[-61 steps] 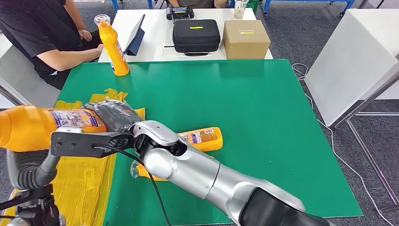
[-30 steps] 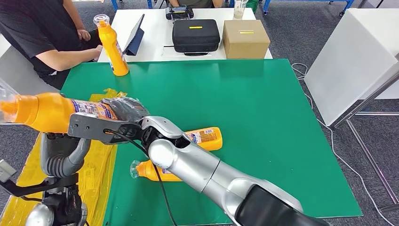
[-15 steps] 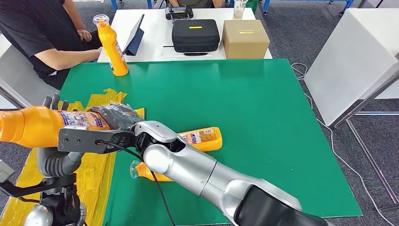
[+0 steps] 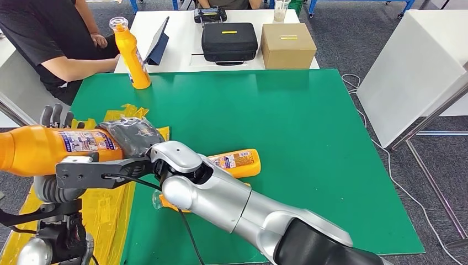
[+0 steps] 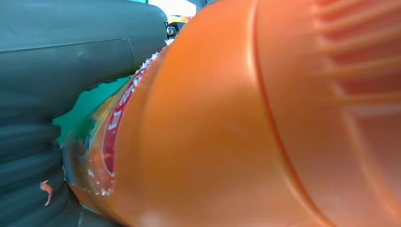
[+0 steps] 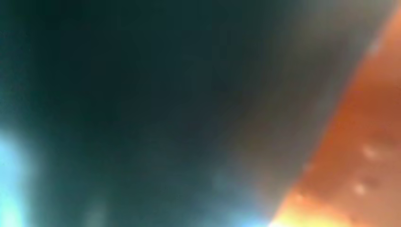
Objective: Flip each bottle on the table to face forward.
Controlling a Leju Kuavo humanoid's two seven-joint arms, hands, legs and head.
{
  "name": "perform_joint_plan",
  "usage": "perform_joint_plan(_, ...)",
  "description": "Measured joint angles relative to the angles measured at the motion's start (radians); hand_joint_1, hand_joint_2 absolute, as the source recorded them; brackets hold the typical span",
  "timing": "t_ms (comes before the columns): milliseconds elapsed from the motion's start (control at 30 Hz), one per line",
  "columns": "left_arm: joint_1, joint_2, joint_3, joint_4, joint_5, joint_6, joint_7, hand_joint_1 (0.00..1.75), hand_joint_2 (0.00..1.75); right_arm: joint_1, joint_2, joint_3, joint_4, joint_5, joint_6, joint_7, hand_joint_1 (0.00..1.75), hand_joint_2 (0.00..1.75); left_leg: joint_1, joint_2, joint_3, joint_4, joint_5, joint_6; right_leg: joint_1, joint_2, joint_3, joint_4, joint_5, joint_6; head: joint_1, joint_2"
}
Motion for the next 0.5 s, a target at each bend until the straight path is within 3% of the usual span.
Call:
perform_joint_plan(133, -0.005, 0.006, -0.001, 0.015, 0.014, -0.011, 0.0, 0.0, 1.75, 0.01, 0.0, 0.001, 0.0, 0.021, 0.0, 0.001, 1.75, 1.75, 0.0, 0.0, 0.0, 0.0, 0.0, 0.0, 0.0, 0.0, 0.0, 0.0, 0.0, 0.0, 0.0, 0.0)
perform_joint_plan(167, -0.006, 0.007, -0.001, 0.018, 0.015, -0.013, 0.0, 0.14, 1.75, 0.011, -0.001, 0.001, 0.0, 0.023, 0.0, 0.001, 1.75, 1.75, 0.0, 0.0, 0.0, 0.0, 0.0, 0.0, 0.0, 0.0, 0.0, 0.0, 0.0, 0.0, 0.0, 0.0)
perform_joint_plan(267, -0.011, 0.01, -0.004, 0.026, 0.022, -0.018, -0.001, 1.23, 1.75, 0.014, -0.002, 0.0, 0.0, 0.028, 0.0, 0.001, 1.75, 1.75, 0.0, 0.0, 0.0, 0.0, 0.0, 0.0, 0.0, 0.0, 0.0, 0.0, 0.0, 0.0, 0.0, 0.0)
perform_joint_plan(300, -0.013, 0.01, -0.006, 0.029, 0.027, -0.021, -0.002, 1.45, 1.75, 0.014, -0.003, 0.0, 0.0, 0.029, 0.0, 0.002, 1.75, 1.75, 0.0, 0.001, 0.0, 0.0, 0.0, 0.0, 0.0, 0.0, 0.0, 0.0, 0.0, 0.0, 0.0, 0.0)
perform_joint_plan(433, -0.017, 0.011, -0.009, 0.037, 0.038, -0.026, -0.003, 1.74, 1.75, 0.017, -0.006, 0.0, 0.0, 0.032, 0.0, 0.002, 1.75, 1.75, 0.0, 0.001, 0.0, 0.0, 0.0, 0.0, 0.0, 0.0, -0.001, 0.0, 0.0, 0.0, 0.0, 0.0)
perform_joint_plan(500, -0.019, 0.012, -0.01, 0.039, 0.043, -0.028, -0.004, 1.75, 1.75, 0.019, -0.008, -0.001, 0.0, 0.032, 0.0, 0.002, 1.75, 1.75, 0.0, 0.001, 0.0, 0.0, 0.0, 0.0, 0.0, 0.0, -0.001, 0.0, 0.0, 0.0, 0.0, 0.0)
